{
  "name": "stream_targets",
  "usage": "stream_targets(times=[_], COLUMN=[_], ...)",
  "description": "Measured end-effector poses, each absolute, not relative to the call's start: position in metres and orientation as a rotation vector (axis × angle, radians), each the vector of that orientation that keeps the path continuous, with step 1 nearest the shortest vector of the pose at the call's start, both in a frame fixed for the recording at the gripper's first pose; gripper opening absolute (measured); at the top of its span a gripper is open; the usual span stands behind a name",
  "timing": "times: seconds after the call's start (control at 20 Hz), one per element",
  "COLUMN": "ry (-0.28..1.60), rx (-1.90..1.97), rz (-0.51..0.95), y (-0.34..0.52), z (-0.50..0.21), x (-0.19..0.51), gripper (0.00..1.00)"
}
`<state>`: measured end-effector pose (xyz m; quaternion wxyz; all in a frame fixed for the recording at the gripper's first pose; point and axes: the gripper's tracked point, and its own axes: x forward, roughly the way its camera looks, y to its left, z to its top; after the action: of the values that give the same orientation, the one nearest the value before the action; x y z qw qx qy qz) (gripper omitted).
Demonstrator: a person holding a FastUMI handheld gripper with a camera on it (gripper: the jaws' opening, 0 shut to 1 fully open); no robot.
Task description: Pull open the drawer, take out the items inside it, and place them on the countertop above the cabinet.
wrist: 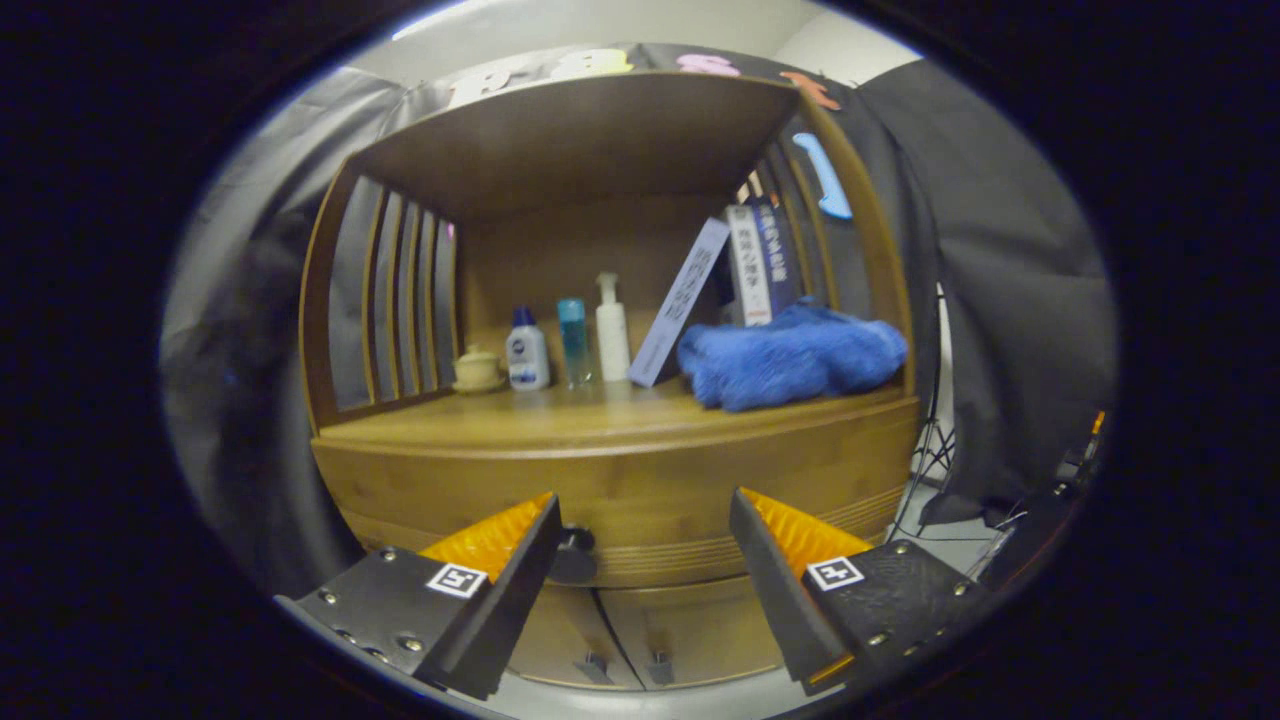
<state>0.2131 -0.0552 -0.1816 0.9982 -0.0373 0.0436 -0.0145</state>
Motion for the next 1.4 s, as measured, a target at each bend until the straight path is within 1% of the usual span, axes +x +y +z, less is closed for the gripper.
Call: stream_targets(times=[0.1,0.2,0.25,0.3,0.35,0.4,0.65,0.8,0.9,1.05,1.1,1.15,1.25,1.3,1.35,1.4], ry=[0.101,0.099,0.099,0.109,0.082,0.092,0.07,0.076,0.086,0.201,0.169,0.196,0.194,0.195,0.182,0.184], rx=[-0.06,-0.051,-0.051,-0.022,-0.015,-0.033,-0.021,-0.093,-0.097,-0.139,-0.161,-0.174,-0.135,-0.134,-0.142,-0.15], rz=[-0.01,0.002,0.003,0.045,0.026,0.015,0.001,-0.01,-0.008,-0.017,-0.029,-0.035,-0.021,-0.018,-0.018,-0.022], y=[-0.04,-0.038,-0.041,-0.026,-0.026,-0.024,-0.018,-0.02,-0.021,-0.022,-0.021,-0.023,-0.019,-0.019,-0.02,-0.021], z=[-0.2,-0.199,-0.198,-0.201,-0.191,-0.2,-0.2,-0.205,-0.207,-0.23,-0.219,-0.221,-0.224,-0.223,-0.222,-0.221], x=[0.223,0.224,0.225,0.224,0.205,0.219,0.235,0.234,0.237,0.24,0.235,0.239,0.234,0.231,0.229,0.223], gripper=[1.0,0.99,0.82,0.66,0.5,0.34,0.34,0.41,0.41,0.41,0.41,0.39,0.35,0.35,0.24,0.24])
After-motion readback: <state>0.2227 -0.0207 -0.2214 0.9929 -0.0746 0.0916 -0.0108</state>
